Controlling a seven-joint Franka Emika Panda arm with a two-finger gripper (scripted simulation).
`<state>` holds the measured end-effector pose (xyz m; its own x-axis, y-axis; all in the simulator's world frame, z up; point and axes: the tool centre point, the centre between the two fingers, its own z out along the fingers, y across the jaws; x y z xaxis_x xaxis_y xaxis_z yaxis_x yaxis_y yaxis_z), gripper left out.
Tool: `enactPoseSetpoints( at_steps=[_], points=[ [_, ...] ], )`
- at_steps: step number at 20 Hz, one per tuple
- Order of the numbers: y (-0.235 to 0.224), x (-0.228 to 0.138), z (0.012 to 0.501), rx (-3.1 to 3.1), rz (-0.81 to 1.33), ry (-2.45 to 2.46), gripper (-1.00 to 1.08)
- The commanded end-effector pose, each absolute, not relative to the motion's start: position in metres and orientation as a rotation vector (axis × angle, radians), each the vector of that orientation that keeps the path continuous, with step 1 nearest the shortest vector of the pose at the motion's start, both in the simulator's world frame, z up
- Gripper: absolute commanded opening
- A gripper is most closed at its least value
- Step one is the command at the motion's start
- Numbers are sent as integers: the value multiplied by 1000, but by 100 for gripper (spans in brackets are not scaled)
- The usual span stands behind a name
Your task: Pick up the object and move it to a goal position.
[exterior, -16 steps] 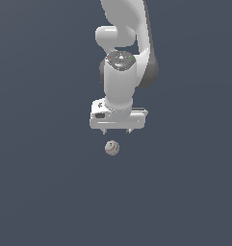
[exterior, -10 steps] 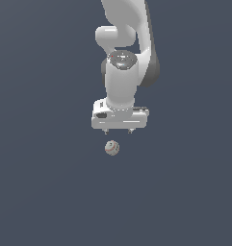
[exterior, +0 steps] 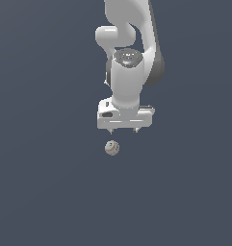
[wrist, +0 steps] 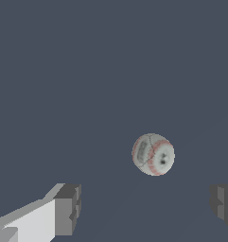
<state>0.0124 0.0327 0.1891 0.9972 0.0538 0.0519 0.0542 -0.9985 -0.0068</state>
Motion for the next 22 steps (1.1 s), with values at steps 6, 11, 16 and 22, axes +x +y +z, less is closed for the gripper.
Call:
enactPoseSetpoints(
  at_steps=[6, 11, 16, 22],
  points=[
    [27, 13, 178, -3130, -70, 21, 100],
    [19, 13, 163, -3123, -55, 172, 100],
    [8, 13, 141, -3105, -35, 386, 100],
    [-6, 12, 117, -3072, -14, 622, 100]
  ],
)
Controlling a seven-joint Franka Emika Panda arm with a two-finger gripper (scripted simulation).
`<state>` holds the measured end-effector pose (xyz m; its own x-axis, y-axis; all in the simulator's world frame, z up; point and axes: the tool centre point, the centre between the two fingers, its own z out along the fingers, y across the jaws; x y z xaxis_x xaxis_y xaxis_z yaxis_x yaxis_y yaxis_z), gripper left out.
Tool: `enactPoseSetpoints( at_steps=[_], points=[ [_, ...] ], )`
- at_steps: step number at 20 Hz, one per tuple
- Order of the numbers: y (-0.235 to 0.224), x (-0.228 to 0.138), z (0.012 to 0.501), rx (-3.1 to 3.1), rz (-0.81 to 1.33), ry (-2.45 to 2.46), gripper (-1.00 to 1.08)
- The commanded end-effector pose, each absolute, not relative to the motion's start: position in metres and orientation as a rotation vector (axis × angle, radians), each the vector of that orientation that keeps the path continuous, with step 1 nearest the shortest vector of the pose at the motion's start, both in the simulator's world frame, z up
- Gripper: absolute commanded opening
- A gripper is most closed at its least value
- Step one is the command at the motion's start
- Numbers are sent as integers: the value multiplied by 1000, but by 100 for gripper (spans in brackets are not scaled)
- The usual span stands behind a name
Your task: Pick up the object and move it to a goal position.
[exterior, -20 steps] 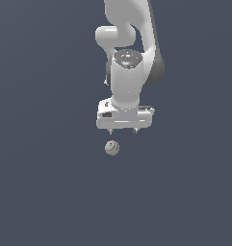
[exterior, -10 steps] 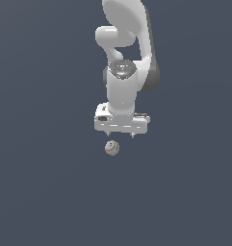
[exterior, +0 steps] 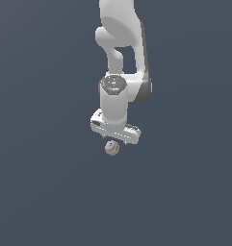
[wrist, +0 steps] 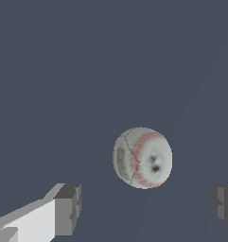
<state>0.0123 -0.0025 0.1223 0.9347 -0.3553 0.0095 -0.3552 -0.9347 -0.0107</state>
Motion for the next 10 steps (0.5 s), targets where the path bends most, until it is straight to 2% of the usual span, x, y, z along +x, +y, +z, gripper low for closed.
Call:
enactPoseSetpoints(
  at_steps=[1, 10],
  points=[
    [-7, 12, 114, -3067, -12, 652, 100],
    [-16, 10, 98, -3037, 0, 804, 100]
  ],
)
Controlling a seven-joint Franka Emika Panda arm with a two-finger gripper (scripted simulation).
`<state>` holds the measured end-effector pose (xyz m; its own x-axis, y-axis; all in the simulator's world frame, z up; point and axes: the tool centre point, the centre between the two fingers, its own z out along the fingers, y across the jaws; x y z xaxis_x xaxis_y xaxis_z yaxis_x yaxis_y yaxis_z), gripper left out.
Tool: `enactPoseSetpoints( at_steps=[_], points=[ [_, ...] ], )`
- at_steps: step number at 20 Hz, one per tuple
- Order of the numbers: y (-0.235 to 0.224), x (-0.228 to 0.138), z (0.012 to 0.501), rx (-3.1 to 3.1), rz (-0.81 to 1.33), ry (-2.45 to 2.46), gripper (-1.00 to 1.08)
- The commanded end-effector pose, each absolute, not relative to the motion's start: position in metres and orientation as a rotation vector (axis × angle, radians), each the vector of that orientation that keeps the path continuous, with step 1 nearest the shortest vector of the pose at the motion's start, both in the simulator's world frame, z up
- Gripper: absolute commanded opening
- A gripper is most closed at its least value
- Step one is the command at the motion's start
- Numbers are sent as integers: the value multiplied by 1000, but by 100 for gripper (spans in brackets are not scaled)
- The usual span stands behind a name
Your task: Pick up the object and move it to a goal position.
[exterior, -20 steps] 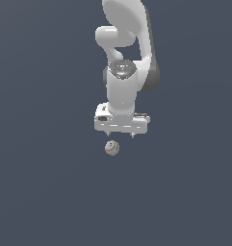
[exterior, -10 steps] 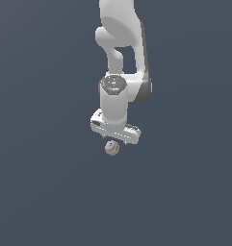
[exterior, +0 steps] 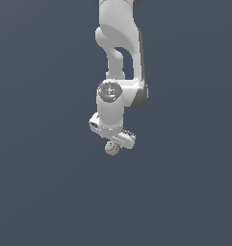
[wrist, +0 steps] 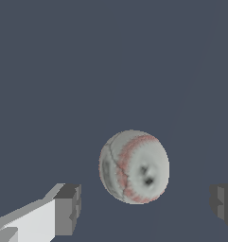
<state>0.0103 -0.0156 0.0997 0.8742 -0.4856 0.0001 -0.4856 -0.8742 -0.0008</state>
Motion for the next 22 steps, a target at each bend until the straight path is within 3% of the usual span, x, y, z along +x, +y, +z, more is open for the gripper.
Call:
enactPoseSetpoints(
  at_steps=[1, 20, 21, 22],
  points=[
    [-17, 10, 98, -3036, 0, 808, 100],
    [-17, 10, 48, -3036, 0, 809, 100],
    [-17, 10, 48, -3036, 0, 809, -100],
    [-17, 10, 48, -3036, 0, 809, -100]
  ],
)
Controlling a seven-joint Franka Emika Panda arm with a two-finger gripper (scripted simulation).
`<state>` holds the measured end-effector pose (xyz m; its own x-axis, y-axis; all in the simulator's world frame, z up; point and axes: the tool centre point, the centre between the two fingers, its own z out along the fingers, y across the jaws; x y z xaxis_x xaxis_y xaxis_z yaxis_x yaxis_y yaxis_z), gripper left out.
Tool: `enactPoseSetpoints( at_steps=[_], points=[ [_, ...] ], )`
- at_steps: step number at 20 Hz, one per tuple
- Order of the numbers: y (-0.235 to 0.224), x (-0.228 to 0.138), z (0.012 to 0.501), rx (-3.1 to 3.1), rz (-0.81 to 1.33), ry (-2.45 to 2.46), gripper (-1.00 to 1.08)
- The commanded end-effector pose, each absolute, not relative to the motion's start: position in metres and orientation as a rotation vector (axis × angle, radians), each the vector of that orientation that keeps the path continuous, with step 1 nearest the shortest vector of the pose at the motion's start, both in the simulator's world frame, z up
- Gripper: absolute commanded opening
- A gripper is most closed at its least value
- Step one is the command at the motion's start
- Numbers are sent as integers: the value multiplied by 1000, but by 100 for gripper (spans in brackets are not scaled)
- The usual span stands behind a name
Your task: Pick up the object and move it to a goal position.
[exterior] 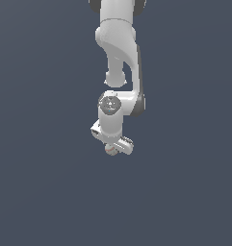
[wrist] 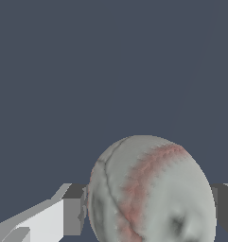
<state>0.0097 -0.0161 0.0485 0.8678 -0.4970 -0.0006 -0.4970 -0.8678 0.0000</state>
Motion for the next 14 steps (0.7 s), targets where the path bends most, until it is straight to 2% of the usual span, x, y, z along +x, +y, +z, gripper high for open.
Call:
enactPoseSetpoints(
  at_steps=[1, 14],
  points=[
    [-17, 10, 48, -3036, 0, 809, -100],
    [-26, 9, 56, -3035, 0, 808, -100]
  ],
)
